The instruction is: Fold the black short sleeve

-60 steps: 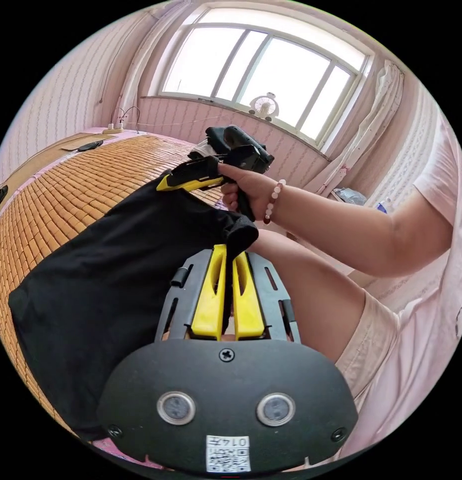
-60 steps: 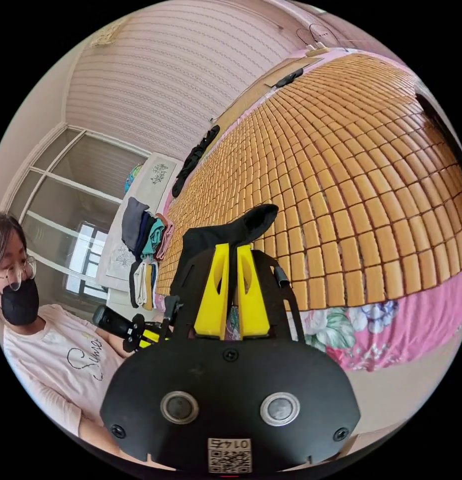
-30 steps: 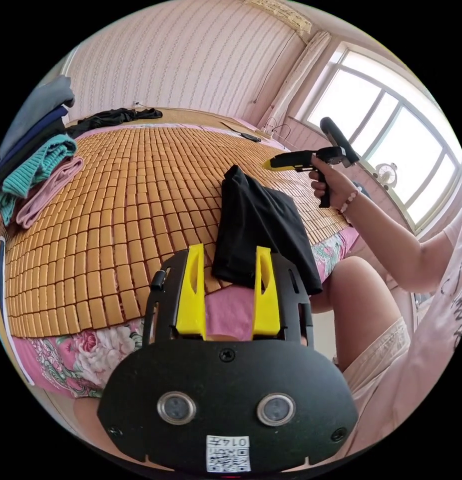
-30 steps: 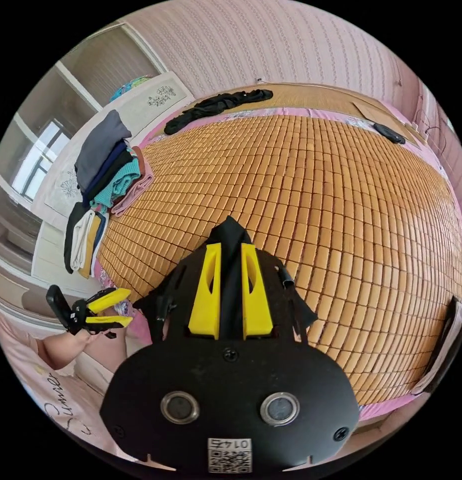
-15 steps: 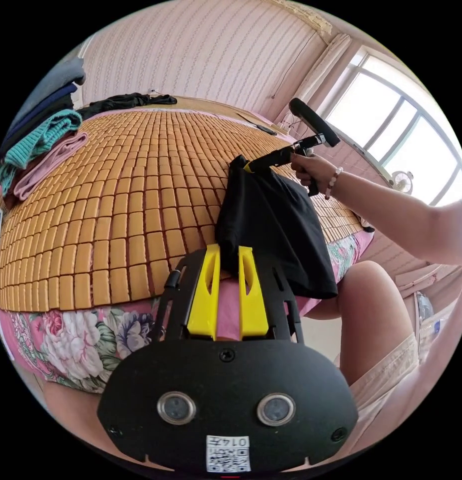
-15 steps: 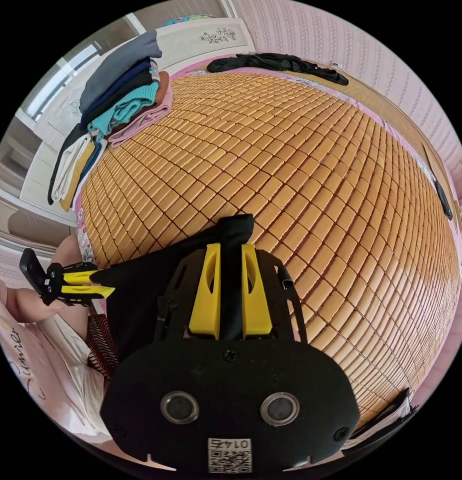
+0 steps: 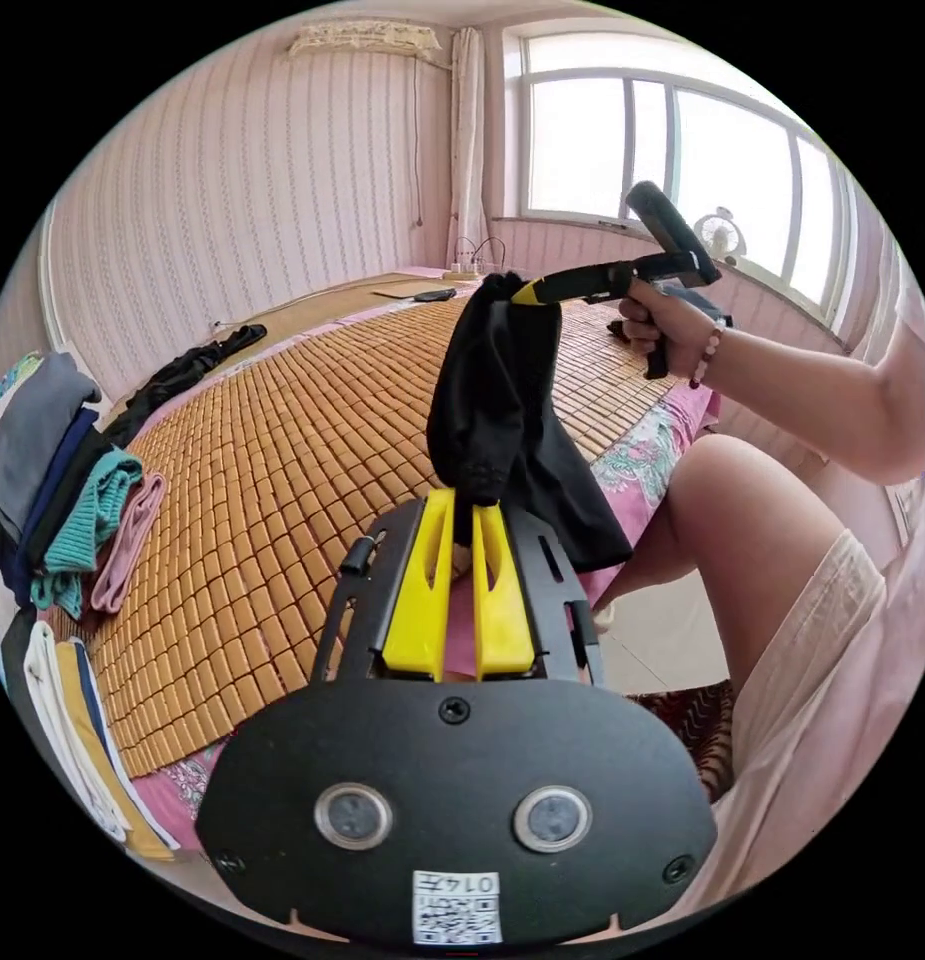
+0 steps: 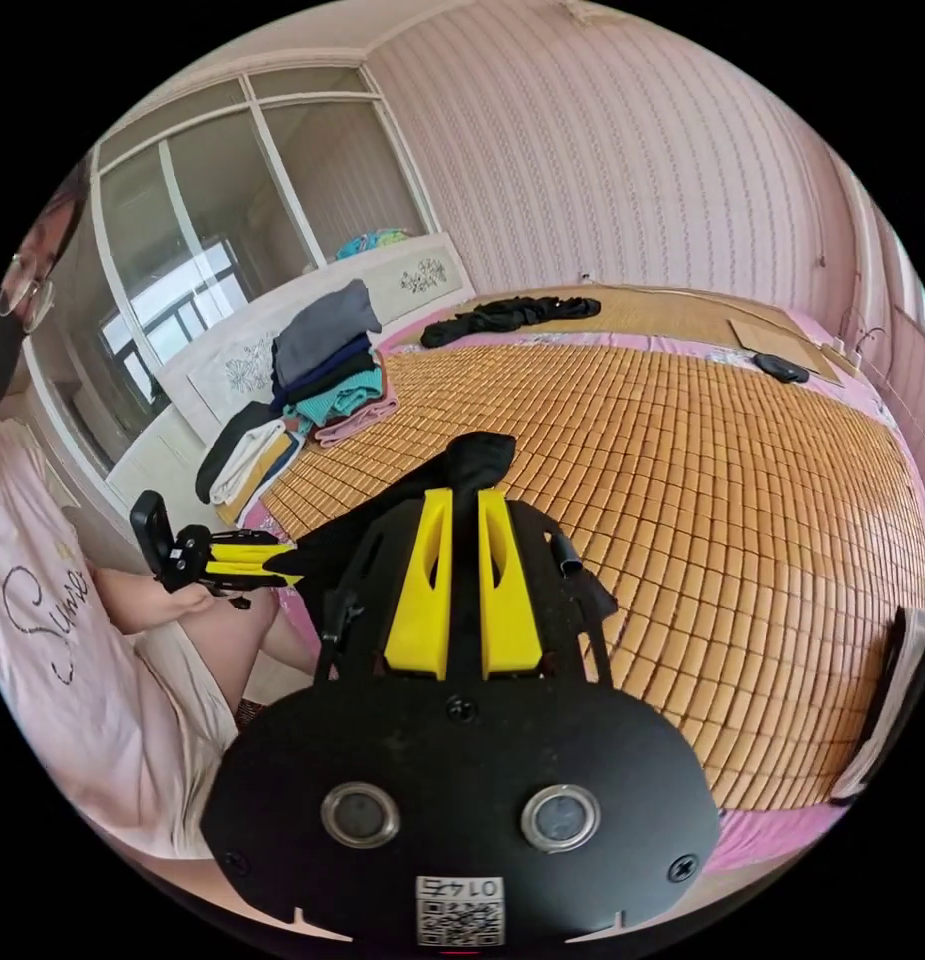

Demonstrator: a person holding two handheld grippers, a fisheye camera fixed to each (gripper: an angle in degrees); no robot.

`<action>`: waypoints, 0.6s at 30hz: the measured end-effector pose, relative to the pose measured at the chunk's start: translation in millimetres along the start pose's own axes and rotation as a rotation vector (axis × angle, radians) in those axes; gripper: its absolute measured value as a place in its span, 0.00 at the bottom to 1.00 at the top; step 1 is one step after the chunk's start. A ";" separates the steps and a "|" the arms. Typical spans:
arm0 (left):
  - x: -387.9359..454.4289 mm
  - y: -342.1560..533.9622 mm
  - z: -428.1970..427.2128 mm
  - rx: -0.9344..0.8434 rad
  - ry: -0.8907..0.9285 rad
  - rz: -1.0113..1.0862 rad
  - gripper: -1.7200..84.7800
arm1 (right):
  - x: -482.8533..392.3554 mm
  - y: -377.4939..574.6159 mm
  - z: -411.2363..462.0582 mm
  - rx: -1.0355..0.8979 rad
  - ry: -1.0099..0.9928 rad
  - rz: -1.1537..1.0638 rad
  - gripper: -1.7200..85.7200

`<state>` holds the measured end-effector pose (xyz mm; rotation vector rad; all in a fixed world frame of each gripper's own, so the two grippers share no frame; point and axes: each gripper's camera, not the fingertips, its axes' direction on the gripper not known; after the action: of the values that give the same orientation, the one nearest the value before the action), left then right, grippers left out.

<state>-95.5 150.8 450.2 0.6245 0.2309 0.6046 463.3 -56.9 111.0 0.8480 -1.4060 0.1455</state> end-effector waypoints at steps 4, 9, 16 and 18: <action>36.4 -28.8 -44.1 0.092 0.075 0.098 0.03 | -6.5 31.7 -75.1 0.120 0.037 0.062 0.07; 88.3 -78.9 -56.7 0.153 0.215 0.214 0.04 | -11.7 73.1 -173.5 0.209 0.237 0.125 0.07; 190.9 -197.7 0.1 0.259 0.480 0.371 0.04 | 22.7 118.5 -300.6 0.323 0.498 0.237 0.07; 218.9 -241.4 23.3 0.291 0.529 0.380 0.04 | 57.6 108.7 -341.4 0.320 0.583 0.280 0.07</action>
<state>200.2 113.5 316.3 0.7877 0.7151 1.1143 688.0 200.5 233.3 0.7773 -0.9492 0.7868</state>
